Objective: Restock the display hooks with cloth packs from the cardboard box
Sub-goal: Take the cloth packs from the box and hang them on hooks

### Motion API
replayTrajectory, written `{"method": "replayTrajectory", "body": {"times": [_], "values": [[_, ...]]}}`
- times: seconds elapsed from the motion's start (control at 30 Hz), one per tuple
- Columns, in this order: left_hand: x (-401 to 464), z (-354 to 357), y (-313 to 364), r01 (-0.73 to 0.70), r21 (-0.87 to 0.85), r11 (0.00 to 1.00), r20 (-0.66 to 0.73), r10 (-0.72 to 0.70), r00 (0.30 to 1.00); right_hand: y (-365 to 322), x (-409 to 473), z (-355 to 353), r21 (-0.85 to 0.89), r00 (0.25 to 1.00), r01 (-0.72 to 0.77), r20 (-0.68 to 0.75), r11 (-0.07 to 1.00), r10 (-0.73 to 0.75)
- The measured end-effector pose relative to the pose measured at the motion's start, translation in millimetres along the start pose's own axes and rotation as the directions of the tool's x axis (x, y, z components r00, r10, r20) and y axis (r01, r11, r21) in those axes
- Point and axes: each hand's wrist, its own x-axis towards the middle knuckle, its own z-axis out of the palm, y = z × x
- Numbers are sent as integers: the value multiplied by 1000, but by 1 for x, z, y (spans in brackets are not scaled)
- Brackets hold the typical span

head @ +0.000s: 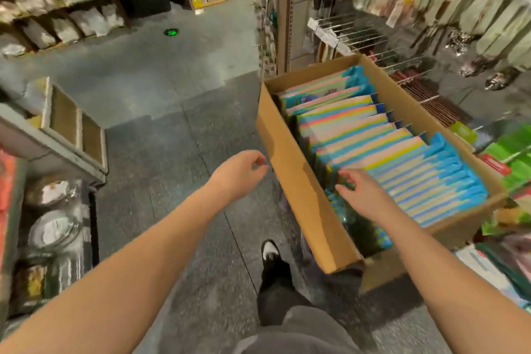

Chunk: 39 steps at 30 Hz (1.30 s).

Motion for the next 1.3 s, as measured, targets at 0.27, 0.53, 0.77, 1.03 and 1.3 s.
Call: {"method": "replayTrajectory", "body": {"times": [0.27,0.53,0.77,1.03,1.3], "values": [[222,-28,28,-196,138,971,121,180,976,-1,215,-34,-71,996,-53,-80,996,48],[397,6,39,-255,369,894,288,151,946,1,382,-50,-187,988,-154,-61,970,145],[456,47,29,-159,519,840,375,-57,925,20,432,-49,-489,996,-93,-46,867,81],[477,56,30,-139,487,862,272,2,962,20,469,-60,-622,994,100,34,777,-100],[490,67,39,-109,466,878,439,-122,890,7,480,-67,-788,984,179,156,589,-90]]}}
